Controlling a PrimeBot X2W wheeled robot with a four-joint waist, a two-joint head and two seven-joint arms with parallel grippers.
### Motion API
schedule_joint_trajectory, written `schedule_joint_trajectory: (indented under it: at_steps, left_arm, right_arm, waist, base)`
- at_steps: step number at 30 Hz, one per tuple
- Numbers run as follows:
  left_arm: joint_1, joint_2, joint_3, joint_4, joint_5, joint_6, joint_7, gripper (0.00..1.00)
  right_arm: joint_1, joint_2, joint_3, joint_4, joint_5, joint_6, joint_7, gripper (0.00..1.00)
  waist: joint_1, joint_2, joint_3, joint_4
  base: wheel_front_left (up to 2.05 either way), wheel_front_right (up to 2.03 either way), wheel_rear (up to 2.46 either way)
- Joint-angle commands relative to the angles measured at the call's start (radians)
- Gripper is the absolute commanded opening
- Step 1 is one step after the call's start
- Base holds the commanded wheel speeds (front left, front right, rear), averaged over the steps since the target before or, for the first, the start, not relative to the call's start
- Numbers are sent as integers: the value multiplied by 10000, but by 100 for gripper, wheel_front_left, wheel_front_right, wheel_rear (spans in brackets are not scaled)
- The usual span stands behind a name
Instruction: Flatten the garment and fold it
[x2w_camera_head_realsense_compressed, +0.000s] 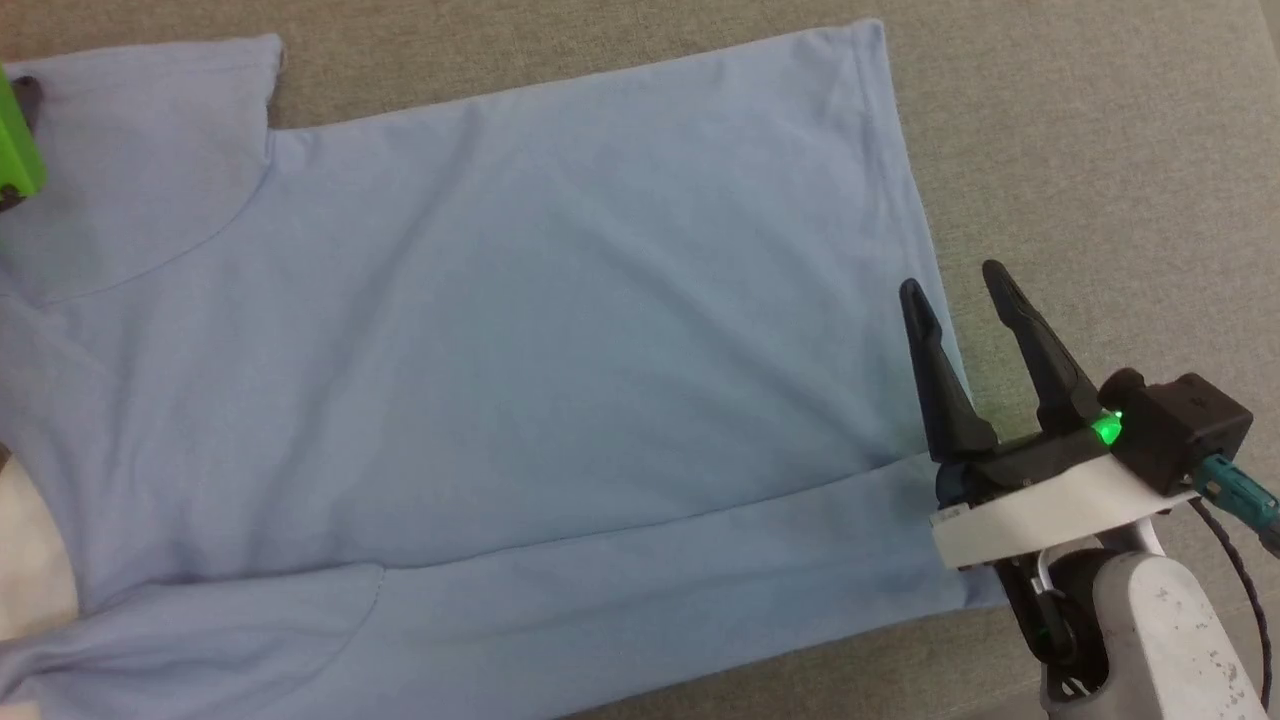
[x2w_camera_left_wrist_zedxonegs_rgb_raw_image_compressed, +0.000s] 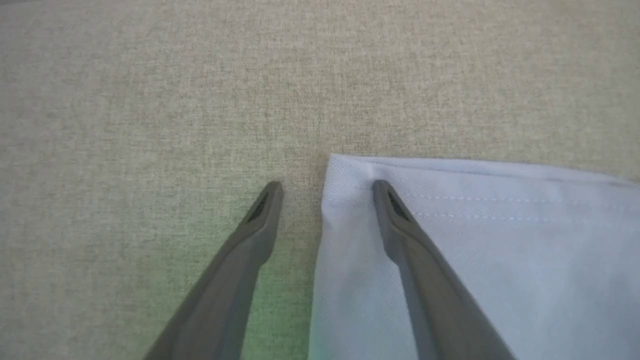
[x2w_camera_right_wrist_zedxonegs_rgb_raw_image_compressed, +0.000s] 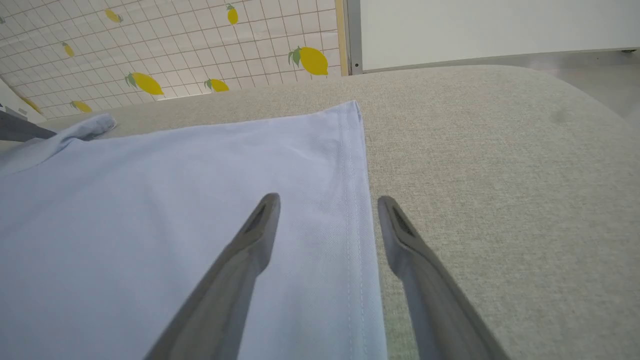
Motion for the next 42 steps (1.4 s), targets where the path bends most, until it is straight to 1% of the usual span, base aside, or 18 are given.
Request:
schedule_joint_trajectory:
  at_steps: [1, 6, 8, 10, 12, 14, 19, 23, 25, 28, 29, 31, 33, 34, 36, 38, 42]
  left_arm:
    - [214, 24, -178, -6, -153, 2, 278, 0]
    - [274, 107, -150, -550, -145, -119, 28, 0]
    - [227, 168, -160, -682, -49, -222, -195, 0]
    - [140, 198, -197, -790, 89, -367, -508, 0]
    - [52, 127, -227, -789, 127, -464, -718, 0]
    - [-64, 54, -267, -781, 158, -556, -867, 0]
    - [-391, -136, -403, -731, 227, -740, -1072, 0]
    - [-612, -319, -528, -689, 250, -875, -1185, 0]
    - [-690, -403, -581, -641, 247, -937, -1237, 0]
    - [-786, -472, -642, -577, 243, -1043, -1311, 0]
    - [-811, -490, -658, -559, 239, -1077, -1338, 0]
    - [-881, -528, -678, -549, 252, -1181, -1505, 0]
    - [-991, -544, -694, -543, 339, -1298, -1787, 0]
    - [-1055, -547, -699, -547, 409, -1367, -1990, 0]
    - [-1208, -564, -703, -535, 605, -1530, -2582, 0]
    - [-1354, -613, -690, -440, 828, -1647, -3283, 0]
    - [-1501, -768, -722, -20, 1154, -1879, -4560, 0]
  right_arm:
    - [-230, 38, 36, 31, 103, -13, -20, 100]
    - [-862, -231, 128, -52, -39, -13, 184, 100]
    - [-1440, -308, 55, -85, -95, -13, 456, 100]
    - [-2167, -374, -31, 11, -198, -13, 1012, 100]
    - [-3043, -358, -155, 239, -175, -13, 1697, 100]
    - [-3986, -318, -273, 716, -162, -13, 2592, 100]
    - [-6068, 8, -964, 2595, -330, -13, 5276, 100]
    - [-7085, 128, -1258, 3830, -929, -13, 7207, 100]
    - [-7357, 154, -1244, 4243, -1215, -13, 8000, 100]
    - [-7623, 173, -1209, 4637, -1538, -13, 8880, 100]
    - [-7675, 178, -1238, 4733, -1581, -13, 9131, 93]
    - [-7775, 189, -1276, 4887, -1724, -13, 9718, 26]
    - [-7886, 192, -1287, 4818, -1831, -13, 9828, 2]
    - [-7930, 194, -1310, 4776, -1865, -13, 9771, 0]
    - [-8011, 189, -1335, 4665, -1983, -13, 9484, 0]
    - [-8061, 183, -1407, 4561, -2089, -13, 8973, 0]
    - [-8102, 159, -1453, 4508, -2145, -13, 7605, 0]
  waist:
    - [-1, -1, 63, -14]
    - [-1, -1, 90, 50]
    - [-1, -1, 101, 63]
    - [-1, -1, 116, 104]
    - [-1, -1, 146, 177]
    - [-1, -1, 202, 254]
    - [-1, -1, 384, 500]
    - [-1, -1, 521, 722]
    - [-1, -1, 568, 804]
    - [-1, -1, 631, 879]
    - [-1, -1, 646, 896]
    - [-1, -1, 679, 931]
    - [-1, -1, 711, 953]
    - [-1, -1, 719, 959]
    - [-1, -1, 726, 969]
    - [-1, -1, 697, 992]
    - [-1, -1, 511, 1060]
  base:
    - [0, 0, 0]
    - [0, 0, 0]
    - [0, 0, 0]
    - [0, 0, 0]
    - [0, 0, 0]
    - [0, 0, 0]
    - [0, 0, 0]
    - [0, 0, 0]
    - [0, 0, 0]
    - [0, 0, 0]
    - [0, 0, 0]
    - [0, 0, 0]
    - [0, 0, 0]
    - [0, 0, 0]
    - [0, 0, 0]
    - [0, 0, 0]
    - [0, 0, 0]
